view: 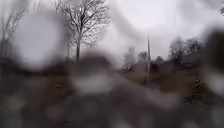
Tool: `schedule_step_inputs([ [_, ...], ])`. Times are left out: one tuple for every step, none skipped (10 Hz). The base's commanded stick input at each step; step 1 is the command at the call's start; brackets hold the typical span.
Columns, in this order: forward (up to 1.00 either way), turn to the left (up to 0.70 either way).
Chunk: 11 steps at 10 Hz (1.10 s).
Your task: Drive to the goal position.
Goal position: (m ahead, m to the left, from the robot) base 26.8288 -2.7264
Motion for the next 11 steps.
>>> schedule_step_inputs([
  [0.70,0.00],
  [0.70,0.00],
  [0.70,0.00],
  [0.70,0.00],
  [0.70,0.00],
  [0.70,0.00],
  [0.70,0.00],
  [0.70,0.00],
  [0.70,0.00],
  [0.70,0.00],
  [0.70,0.00],
])
